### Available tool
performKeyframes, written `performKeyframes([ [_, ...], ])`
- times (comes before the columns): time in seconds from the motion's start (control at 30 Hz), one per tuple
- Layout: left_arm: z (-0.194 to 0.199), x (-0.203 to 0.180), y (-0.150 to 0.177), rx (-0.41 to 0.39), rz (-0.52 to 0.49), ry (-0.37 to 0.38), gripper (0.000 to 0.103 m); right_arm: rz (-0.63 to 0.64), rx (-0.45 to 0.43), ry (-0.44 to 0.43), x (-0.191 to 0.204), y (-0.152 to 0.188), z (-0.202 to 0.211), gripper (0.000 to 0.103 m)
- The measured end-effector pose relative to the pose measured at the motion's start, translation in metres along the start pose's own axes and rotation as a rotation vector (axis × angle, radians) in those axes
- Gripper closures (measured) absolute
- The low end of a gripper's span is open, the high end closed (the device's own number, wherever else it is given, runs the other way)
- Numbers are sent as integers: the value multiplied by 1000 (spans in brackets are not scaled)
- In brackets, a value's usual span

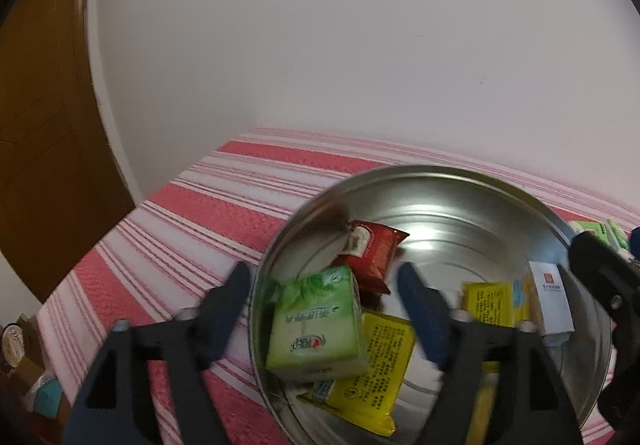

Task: Organize objects
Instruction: 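Carry the green tissue pack and yellow packet into the silver tin and release both, then move both tools back toward the remaining items beside the twine ball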

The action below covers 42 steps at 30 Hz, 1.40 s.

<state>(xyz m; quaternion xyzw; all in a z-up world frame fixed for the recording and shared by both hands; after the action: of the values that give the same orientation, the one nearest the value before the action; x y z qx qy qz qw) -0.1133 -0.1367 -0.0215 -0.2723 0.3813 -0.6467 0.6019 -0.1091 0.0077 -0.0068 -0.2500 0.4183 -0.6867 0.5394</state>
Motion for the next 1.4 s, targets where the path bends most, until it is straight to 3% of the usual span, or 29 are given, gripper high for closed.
performKeyframes([
  [0.2, 9, -7, -4, -37, 4, 15, 19, -9, -57, 45, -7, -4, 14, 5],
  [0.43, 12, -12, -3, -36, 30, 33, 19, -64, -37, 46, -21, -4, 15, 4],
  [1.4, 16, -74, 5, -8, -71, 67, 19, -182, 6, 87, -88, 10, 6, 1],
])
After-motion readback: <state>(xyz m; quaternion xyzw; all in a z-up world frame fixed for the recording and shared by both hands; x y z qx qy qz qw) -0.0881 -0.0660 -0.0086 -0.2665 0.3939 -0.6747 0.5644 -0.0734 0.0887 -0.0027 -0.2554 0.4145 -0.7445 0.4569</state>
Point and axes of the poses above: each gripper's, at about its wrist camera, not at the fingertips, and z roughly against the way its jaws point, x to its left, y to its underside, the point moved 4 cm from there along -z, roughly the way its jaws point, and after that the axes turned 15 degrees about y, right-handed, at the moved point
